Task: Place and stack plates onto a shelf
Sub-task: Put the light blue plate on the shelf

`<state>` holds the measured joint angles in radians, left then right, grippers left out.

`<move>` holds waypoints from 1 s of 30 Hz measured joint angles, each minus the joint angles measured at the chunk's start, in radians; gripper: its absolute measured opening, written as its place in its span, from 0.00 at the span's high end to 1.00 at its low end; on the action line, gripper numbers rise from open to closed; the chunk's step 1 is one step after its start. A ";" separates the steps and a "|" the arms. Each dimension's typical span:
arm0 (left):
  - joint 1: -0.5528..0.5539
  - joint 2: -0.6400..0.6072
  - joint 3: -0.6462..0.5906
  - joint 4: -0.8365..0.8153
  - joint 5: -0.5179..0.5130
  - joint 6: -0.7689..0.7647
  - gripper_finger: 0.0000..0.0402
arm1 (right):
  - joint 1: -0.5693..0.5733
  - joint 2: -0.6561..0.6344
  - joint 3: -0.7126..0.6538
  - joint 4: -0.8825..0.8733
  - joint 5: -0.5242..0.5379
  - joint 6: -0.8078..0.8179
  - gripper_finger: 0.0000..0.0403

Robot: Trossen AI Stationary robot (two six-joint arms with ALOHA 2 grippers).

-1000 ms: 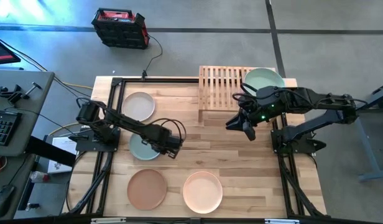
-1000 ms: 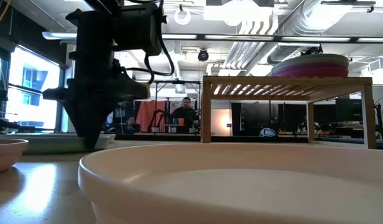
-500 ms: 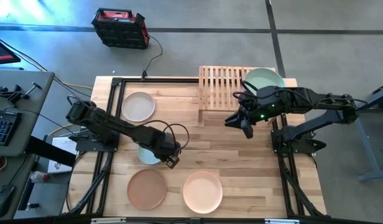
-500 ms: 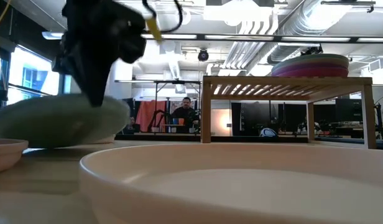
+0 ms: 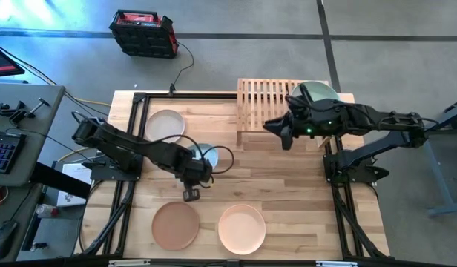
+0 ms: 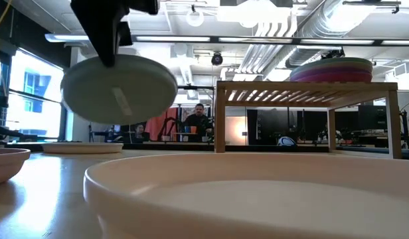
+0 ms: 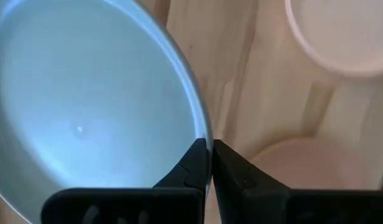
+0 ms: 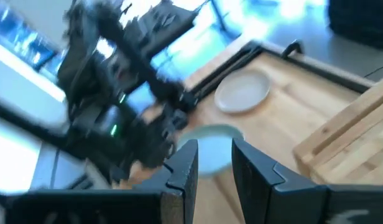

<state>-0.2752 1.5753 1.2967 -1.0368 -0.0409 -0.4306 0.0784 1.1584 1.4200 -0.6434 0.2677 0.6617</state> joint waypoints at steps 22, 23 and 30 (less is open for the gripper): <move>0.020 0.000 0.084 -0.184 -0.486 0.917 0.99 | -0.103 0.190 0.000 0.056 0.097 0.098 0.80; 0.021 0.000 0.084 -0.184 -0.488 0.941 0.99 | -0.105 0.199 0.000 0.056 0.096 0.110 0.80; 0.021 0.000 0.084 -0.172 -0.493 1.056 0.99 | -0.105 0.259 0.000 0.055 0.072 0.186 0.80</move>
<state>-0.2546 1.5753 1.3808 -1.2087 -0.5339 0.6258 -0.0269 1.4178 1.4197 -0.5883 0.3399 0.8476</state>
